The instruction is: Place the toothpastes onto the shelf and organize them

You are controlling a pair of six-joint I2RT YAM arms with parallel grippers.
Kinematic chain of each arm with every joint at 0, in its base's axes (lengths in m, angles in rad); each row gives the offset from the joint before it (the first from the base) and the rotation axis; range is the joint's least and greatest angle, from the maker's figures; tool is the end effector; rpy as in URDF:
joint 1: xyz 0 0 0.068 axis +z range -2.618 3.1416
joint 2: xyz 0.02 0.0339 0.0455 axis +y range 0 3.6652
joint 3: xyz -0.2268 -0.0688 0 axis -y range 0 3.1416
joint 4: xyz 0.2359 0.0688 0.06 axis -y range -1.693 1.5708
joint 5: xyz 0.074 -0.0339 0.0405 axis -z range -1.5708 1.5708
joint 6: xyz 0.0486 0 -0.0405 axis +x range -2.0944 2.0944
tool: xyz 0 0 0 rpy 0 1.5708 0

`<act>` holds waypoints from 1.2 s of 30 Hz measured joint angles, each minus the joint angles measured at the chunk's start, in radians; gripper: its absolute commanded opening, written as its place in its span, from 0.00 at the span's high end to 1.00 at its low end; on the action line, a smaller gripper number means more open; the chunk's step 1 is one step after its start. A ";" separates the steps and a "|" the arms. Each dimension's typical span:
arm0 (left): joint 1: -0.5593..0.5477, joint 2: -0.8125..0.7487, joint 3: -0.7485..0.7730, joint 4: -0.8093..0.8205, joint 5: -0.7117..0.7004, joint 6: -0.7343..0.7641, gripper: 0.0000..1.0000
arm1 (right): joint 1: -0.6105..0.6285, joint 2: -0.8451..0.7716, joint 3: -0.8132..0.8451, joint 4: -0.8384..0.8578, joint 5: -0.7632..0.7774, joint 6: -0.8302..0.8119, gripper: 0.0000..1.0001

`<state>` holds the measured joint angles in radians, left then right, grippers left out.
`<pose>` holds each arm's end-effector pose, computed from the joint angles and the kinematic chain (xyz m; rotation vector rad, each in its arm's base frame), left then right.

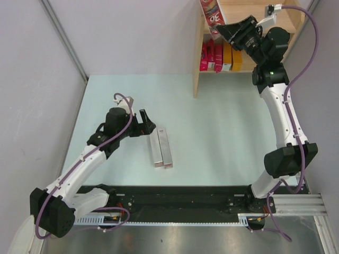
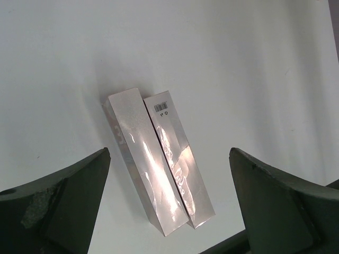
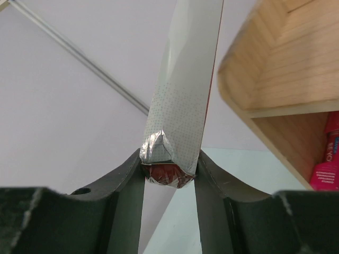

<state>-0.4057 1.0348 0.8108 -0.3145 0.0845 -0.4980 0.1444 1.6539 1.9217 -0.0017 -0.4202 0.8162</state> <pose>0.2305 -0.1035 0.2518 -0.0481 2.1706 -0.6203 0.3580 0.0721 0.4909 0.0898 1.4083 1.0792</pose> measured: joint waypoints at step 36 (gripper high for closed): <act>-0.018 -0.002 -0.053 0.043 0.024 -0.027 0.00 | 0.012 0.315 0.210 0.013 0.073 0.134 0.15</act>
<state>-0.4236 1.0332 0.7578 -0.2710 0.1089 -0.5251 0.1566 1.9690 2.1319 0.0109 -0.3473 0.9497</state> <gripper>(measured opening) 0.996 0.804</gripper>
